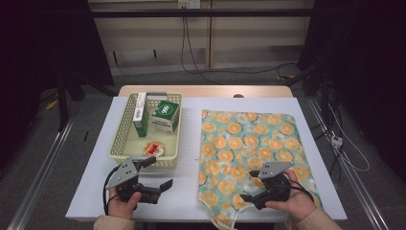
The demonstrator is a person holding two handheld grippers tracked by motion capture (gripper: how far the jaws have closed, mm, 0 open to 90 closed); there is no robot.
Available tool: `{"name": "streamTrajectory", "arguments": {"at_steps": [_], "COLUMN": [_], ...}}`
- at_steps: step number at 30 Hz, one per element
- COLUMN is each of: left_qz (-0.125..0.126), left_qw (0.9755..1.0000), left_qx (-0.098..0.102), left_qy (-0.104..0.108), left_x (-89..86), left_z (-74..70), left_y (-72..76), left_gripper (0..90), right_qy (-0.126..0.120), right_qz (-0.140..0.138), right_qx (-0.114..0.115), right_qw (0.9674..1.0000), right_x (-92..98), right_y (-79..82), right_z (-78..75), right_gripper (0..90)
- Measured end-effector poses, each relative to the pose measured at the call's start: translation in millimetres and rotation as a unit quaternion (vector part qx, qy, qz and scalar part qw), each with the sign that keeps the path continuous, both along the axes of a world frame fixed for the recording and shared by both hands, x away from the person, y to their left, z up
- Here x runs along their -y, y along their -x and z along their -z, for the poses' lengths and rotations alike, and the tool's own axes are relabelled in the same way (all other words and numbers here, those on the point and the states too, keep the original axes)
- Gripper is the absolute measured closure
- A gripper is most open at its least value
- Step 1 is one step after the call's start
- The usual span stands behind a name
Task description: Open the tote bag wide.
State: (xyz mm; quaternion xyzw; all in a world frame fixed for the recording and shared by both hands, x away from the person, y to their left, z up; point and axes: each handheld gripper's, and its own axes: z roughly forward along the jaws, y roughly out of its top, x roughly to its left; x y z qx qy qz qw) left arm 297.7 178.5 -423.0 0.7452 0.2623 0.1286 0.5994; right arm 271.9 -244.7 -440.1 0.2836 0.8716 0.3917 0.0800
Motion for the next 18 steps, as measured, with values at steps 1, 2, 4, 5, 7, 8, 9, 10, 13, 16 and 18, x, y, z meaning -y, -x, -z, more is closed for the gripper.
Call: {"name": "streamTrajectory", "arguments": {"at_steps": [1,2,4,5,7,8,9,10,13,16,18], "left_qz": [-0.001,-0.002,-0.003,-0.003,-0.005,-0.004,-0.004,-0.006,-0.005,-0.004,-0.005], "left_qw": [1.0000,1.0000,1.0000,1.0000,1.0000,1.0000,1.0000,1.0000,1.0000,1.0000,1.0000], "left_qx": [0.000,-0.001,0.000,0.000,0.000,0.002,0.002,-0.002,0.001,0.001,-0.001], "left_qy": [0.000,0.000,-0.002,-0.003,-0.005,-0.005,-0.005,-0.003,-0.005,-0.006,-0.004], "left_x": [0.0,0.1,0.3,0.4,0.5,0.4,0.3,0.6,0.3,0.3,0.7], "left_z": [0.1,0.3,0.5,0.5,0.0,-0.2,-0.2,0.0,0.2,-0.1,-0.2], "left_y": [-0.1,-0.3,-0.7,-0.6,-0.4,-0.6,-0.7,-0.3,-0.5,-0.1,0.5], "left_gripper": [3.6,3.6,3.6,3.6,3.4,3.4,3.3,3.4,3.3,3.4,3.2], "right_qy": [0.000,0.000,0.002,0.007,0.035,0.048,0.044,0.041,0.026,0.031,0.037], "right_qz": [-0.001,-0.005,-0.011,-0.015,-0.018,-0.018,-0.020,-0.024,-0.043,-0.049,-0.053], "right_qx": [0.002,0.002,-0.001,-0.002,0.014,0.023,0.027,0.023,0.013,0.015,0.013], "right_qw": [1.0000,1.0000,0.9999,0.9999,0.9991,0.9984,0.9985,0.9986,0.9987,0.9982,0.9978], "right_x": [1.2,2.0,2.8,2.9,2.8,2.1,2.5,3.5,4.6,2.2,0.1], "right_y": [4.3,8.6,15.9,18.8,23.4,24.9,25.4,25.2,25.8,25.2,24.2], "right_z": [0.6,1.3,4.1,5.7,9.8,12.1,12.5,13.0,12.9,11.7,10.5], "right_gripper": [14.1,14.5,16.4,19.3,34.4,33.6,35.2,39.1,57.1,73.5,81.1]}}
